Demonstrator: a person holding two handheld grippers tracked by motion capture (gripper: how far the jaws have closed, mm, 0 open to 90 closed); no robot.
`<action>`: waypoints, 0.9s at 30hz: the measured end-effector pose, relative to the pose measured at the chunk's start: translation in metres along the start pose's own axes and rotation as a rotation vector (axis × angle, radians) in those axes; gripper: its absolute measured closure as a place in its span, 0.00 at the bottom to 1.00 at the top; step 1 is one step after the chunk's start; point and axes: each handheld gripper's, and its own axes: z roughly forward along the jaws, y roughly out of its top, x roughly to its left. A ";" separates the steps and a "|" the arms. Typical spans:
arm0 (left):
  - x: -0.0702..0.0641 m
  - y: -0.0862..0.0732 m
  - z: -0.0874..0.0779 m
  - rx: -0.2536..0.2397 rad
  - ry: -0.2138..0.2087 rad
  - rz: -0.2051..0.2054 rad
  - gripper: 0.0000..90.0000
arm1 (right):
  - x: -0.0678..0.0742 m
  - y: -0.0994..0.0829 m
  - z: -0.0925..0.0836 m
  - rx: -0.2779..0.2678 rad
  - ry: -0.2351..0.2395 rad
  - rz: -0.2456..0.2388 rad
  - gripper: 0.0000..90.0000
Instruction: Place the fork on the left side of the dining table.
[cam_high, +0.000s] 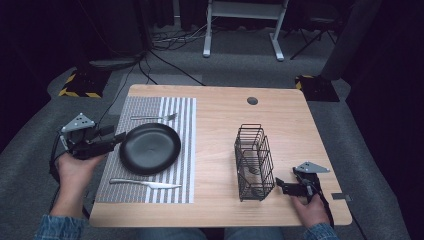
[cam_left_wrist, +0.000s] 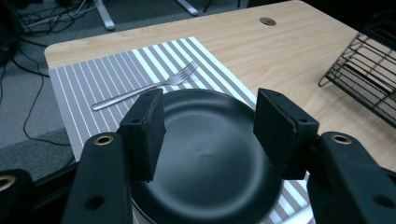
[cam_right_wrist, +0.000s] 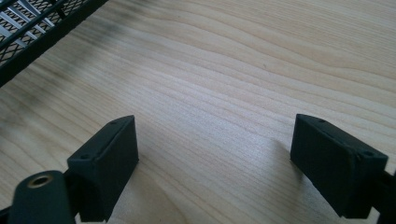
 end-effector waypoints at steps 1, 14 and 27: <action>0.000 0.000 0.000 0.000 0.000 0.000 0.48 | 0.000 0.000 0.000 0.000 0.000 0.000 0.17; -0.037 -0.045 -0.014 -0.010 -0.043 0.084 0.43 | 0.000 0.000 0.000 0.000 0.002 -0.001 0.17; -0.049 -0.086 -0.016 0.061 -0.047 0.140 0.42 | 0.000 0.000 0.000 0.000 0.001 -0.001 0.17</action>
